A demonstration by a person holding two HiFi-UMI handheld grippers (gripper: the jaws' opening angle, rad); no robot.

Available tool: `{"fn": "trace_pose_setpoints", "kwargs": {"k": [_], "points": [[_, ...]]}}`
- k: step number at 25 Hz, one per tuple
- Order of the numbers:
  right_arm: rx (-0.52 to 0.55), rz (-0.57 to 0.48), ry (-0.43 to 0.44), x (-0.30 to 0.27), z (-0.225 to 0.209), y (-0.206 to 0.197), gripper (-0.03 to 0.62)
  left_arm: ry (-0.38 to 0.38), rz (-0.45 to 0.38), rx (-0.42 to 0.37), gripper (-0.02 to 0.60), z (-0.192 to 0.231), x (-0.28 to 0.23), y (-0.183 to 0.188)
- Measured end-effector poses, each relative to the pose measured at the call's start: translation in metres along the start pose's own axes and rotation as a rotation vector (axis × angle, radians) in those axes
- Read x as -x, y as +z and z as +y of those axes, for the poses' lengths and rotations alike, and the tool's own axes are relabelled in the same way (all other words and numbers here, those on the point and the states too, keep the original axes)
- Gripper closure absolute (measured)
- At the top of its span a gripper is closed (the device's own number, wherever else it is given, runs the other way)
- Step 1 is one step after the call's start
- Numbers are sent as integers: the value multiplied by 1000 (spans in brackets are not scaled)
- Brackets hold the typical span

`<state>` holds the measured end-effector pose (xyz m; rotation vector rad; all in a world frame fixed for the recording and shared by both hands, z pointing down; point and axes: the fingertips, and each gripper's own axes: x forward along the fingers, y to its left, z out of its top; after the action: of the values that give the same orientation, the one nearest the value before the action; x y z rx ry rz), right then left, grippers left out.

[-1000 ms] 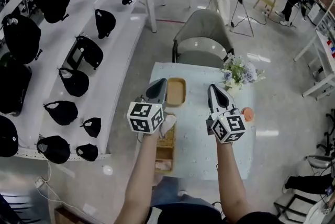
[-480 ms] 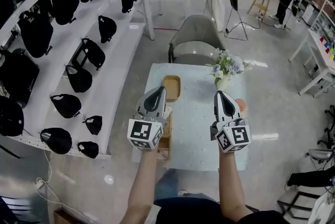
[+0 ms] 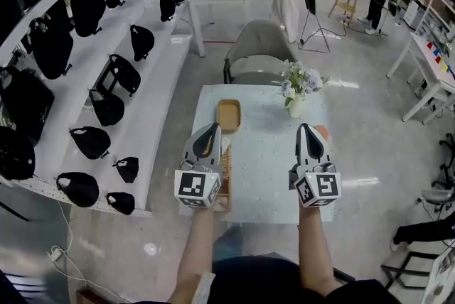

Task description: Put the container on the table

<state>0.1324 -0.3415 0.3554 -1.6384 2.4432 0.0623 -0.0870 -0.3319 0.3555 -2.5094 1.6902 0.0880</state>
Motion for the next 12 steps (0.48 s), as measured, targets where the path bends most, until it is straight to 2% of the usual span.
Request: {"fn": "trace_pose_setpoints", "kwargs": {"k": [7,12], "points": [[18,13,-37,10,-13,-4,595,-21,35,-50,572,-11,-1,-9],[25,33,-40,8,-18,-11,595,-17,44,-48,573,-7,-9,-12]]}}
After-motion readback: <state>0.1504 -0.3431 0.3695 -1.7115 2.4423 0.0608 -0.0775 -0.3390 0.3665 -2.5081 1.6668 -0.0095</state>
